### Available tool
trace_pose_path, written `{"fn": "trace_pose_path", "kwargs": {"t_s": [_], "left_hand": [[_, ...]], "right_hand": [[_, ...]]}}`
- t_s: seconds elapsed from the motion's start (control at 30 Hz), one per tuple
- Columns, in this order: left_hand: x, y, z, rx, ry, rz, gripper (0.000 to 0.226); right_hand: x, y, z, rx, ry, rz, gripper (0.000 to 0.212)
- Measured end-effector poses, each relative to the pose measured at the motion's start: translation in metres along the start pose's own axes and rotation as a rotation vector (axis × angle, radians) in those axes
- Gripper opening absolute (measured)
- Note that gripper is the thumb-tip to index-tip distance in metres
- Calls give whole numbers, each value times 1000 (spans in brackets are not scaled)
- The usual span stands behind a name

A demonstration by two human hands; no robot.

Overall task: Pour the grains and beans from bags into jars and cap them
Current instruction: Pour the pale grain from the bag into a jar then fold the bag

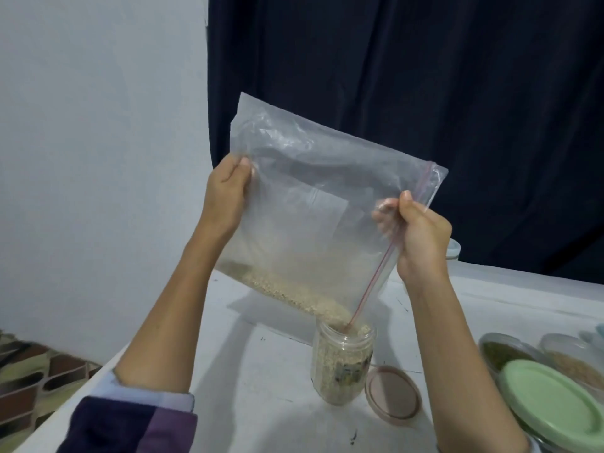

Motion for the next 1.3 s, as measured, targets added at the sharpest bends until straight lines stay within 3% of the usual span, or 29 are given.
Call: {"fn": "trace_pose_path", "kwargs": {"t_s": [0.07,0.3,1.3], "left_hand": [[-3,1,-5,-29,-34,4,40],[-3,6,-24,-150,177,-46,47],[28,10,-21,-214,74,-175,51]], "right_hand": [[3,0,0,2,6,-33,29],[5,2,3,8,-31,-41,30],[-21,2,12,38,-84,50,27]]}}
Point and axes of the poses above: each hand's wrist, its own y-axis towards the middle knuckle, its own x-axis out of the back of the hand, z = x × y, the point moved 10 cm from there along y, towards the middle knuckle, and after that the axes turned 6 degrees about x, right-handed, at the moved point
